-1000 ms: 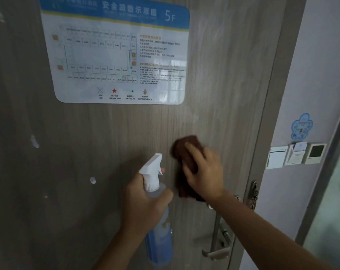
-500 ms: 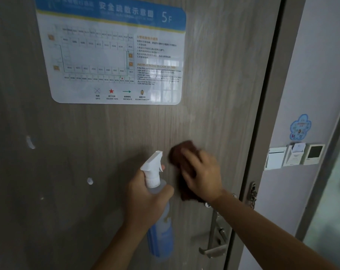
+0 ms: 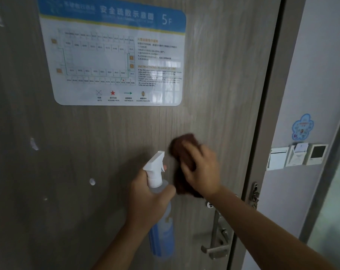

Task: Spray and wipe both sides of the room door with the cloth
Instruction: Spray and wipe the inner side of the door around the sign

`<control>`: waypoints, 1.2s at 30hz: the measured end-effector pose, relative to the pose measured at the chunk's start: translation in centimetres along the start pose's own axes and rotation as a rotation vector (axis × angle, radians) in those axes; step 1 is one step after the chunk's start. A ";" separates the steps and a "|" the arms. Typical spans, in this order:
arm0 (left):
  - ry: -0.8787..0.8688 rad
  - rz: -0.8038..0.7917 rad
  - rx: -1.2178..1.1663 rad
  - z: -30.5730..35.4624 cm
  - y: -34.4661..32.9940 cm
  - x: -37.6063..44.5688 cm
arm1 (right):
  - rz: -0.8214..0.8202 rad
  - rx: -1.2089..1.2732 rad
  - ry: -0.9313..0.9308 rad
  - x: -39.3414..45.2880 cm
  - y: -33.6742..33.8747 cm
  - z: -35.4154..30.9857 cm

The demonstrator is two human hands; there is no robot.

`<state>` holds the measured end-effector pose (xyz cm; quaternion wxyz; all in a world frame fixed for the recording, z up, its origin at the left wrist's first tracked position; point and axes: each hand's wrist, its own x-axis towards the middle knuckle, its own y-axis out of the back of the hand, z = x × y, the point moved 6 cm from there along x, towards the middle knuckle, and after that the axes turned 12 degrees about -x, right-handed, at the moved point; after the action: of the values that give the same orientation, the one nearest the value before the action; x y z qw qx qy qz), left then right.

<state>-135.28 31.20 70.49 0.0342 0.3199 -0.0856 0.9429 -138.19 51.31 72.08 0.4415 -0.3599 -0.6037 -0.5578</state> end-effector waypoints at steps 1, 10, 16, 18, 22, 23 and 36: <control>0.000 -0.007 -0.004 0.0 0.0 -0.1 | -0.052 -0.038 0.111 -1.6 -0.6 -0.5; -0.007 -0.009 0.010 0.1 1.1 0.6 | 0.123 0.043 -0.263 4.4 2.5 2.9; -0.023 -0.011 -0.017 0.3 1.1 1.1 | 0.012 -0.017 0.034 -0.4 0.3 -0.2; -0.035 -0.013 -0.020 0.3 1.3 1.1 | -0.074 -0.084 0.206 -2.7 -0.3 0.0; 0.002 -0.038 -0.012 -0.3 1.7 1.3 | -0.020 -0.050 -0.034 0.3 1.3 2.9; 0.006 -0.042 -0.015 -0.4 1.8 1.5 | 0.026 0.000 -0.164 1.8 2.0 3.5; -0.044 -0.086 -0.011 -1.4 2.8 3.1 | -0.075 -0.222 0.055 -3.4 -1.4 0.7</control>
<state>-138.93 28.71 70.84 0.0744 0.3439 -0.0777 0.9328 -138.34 52.01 68.39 0.3942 -0.3683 -0.5388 -0.6470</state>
